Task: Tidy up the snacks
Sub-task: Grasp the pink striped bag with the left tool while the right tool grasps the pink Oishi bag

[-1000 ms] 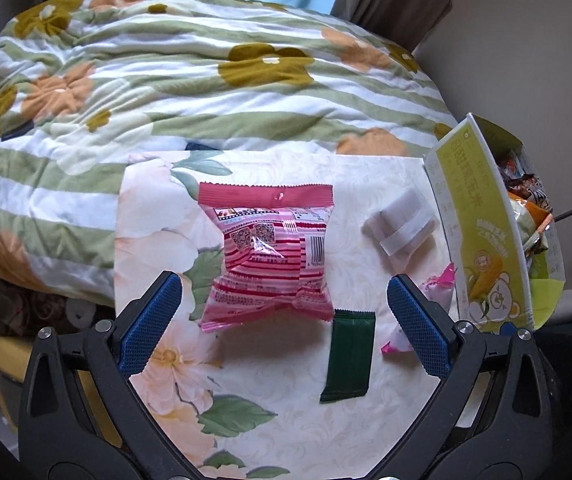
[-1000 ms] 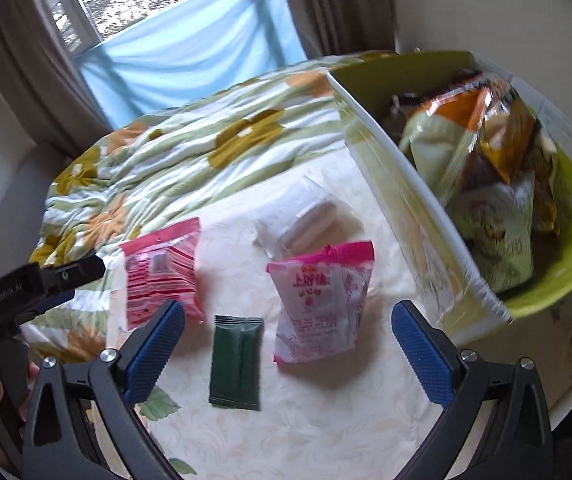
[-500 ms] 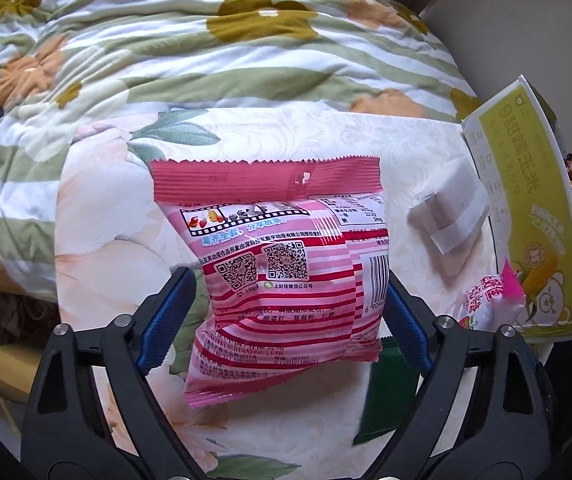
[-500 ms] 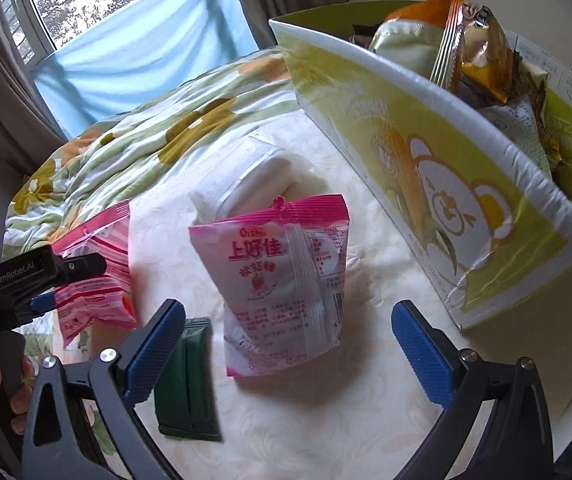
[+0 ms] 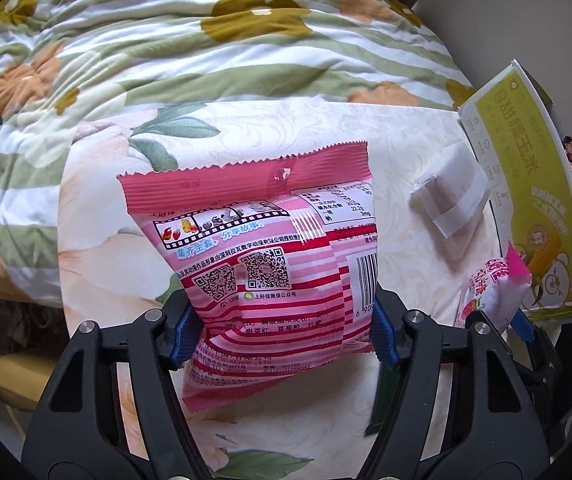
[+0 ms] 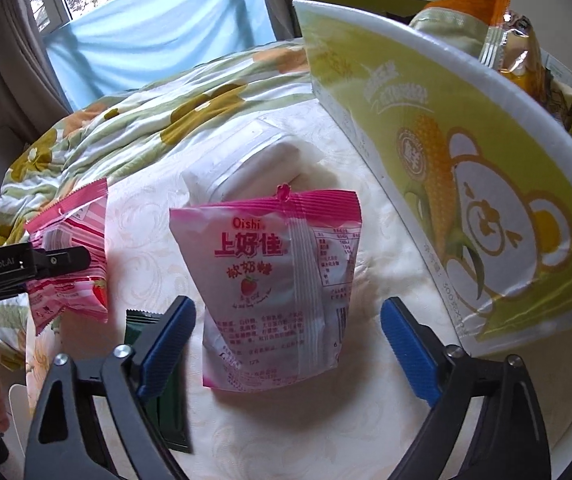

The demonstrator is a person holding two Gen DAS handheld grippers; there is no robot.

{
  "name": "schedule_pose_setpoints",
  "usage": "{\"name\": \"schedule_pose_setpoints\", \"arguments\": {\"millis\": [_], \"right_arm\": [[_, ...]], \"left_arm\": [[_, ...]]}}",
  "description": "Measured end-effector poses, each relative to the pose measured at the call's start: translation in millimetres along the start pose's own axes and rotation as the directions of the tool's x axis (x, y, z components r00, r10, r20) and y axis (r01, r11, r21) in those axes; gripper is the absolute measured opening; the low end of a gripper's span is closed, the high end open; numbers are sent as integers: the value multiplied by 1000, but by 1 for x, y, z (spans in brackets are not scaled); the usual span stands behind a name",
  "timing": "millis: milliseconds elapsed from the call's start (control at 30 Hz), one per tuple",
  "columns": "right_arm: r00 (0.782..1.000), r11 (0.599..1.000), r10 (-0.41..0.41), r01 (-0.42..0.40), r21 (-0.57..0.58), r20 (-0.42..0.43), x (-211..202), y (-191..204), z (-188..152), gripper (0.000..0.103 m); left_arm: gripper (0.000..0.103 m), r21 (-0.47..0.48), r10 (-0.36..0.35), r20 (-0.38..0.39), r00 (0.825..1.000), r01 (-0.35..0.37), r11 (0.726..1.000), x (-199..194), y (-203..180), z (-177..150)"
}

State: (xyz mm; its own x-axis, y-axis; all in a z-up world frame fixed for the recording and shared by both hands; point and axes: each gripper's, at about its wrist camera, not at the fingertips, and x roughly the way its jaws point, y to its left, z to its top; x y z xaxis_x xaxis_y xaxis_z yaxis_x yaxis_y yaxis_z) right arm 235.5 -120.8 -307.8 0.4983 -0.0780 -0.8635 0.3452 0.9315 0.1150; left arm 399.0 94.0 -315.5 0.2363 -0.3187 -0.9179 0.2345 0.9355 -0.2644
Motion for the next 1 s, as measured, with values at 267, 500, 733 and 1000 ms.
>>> {"name": "schedule_pose_setpoints", "arguments": {"millis": [267,500,733,1000], "right_arm": [[999,998,21,-22,-51,-34,15,5,7,86],[997,995,29,-36,-96,-72,20,5,12,58],[997,988,39,-48,-145,-63,13,8,15,48],[993,977,113,-114,-182,-14,-34,25,27,48]], "left_arm": [[66,-13,55,8,998,-55,998,-14,8,-17],[66,-50,63,29,998,-62,997,-32,11,-35],[66,-58,71,63,995,-67,996,-52,5,-46],[66,-22,86,118,989,-84,996,-97,-9,-39]]}}
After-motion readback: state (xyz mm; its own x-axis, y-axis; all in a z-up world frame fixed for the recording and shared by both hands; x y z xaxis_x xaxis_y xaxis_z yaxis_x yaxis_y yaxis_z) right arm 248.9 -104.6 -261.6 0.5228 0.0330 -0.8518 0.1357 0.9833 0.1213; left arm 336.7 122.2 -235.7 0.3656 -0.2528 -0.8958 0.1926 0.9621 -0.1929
